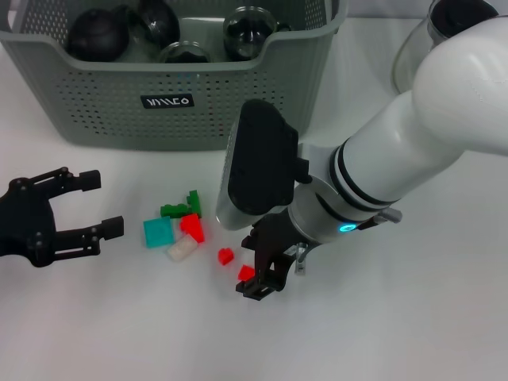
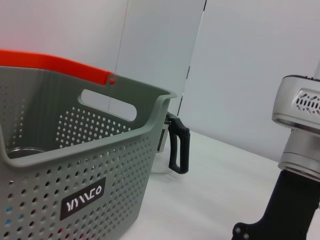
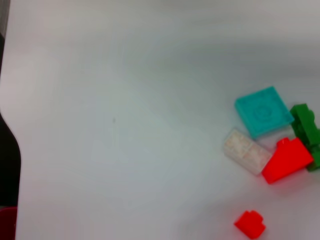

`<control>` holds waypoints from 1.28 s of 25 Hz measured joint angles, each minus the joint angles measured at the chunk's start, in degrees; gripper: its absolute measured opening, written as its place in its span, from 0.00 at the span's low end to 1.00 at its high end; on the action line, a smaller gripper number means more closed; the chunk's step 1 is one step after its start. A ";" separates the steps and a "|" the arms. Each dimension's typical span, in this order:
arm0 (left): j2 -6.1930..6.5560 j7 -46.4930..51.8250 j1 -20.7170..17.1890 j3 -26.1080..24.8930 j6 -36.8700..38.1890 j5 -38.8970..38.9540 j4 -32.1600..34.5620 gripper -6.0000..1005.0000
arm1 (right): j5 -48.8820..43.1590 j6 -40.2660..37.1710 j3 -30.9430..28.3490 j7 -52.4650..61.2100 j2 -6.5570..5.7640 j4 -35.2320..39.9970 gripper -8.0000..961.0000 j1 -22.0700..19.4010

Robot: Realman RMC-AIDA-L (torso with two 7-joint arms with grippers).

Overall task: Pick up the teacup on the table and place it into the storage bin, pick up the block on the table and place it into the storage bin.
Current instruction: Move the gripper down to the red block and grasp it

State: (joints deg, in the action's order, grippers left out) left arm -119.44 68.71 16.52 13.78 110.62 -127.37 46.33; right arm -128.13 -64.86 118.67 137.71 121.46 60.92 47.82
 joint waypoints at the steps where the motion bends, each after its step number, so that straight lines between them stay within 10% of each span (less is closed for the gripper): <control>1: 0.00 0.00 0.00 0.01 -0.07 0.03 0.00 0.86 | 0.09 0.21 0.14 -0.02 0.02 -0.19 0.71 0.04; 9: 0.00 0.00 0.00 0.03 -0.74 0.03 -0.26 0.86 | 0.12 1.98 1.16 -0.07 0.02 -0.53 0.71 -0.35; 19: 0.00 0.02 -0.05 -0.07 -1.03 0.11 -0.27 0.86 | 0.76 2.75 1.88 -0.05 0.09 -0.73 0.41 -0.28; 32: 0.00 0.03 -0.08 -0.07 -1.20 -0.04 -0.27 0.86 | 0.78 2.99 2.62 -0.07 0.17 -1.22 0.41 -0.17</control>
State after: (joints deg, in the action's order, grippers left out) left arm -119.44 68.73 16.44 13.71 109.42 -127.41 46.05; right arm -127.35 -61.88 121.29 137.64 121.63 59.70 47.65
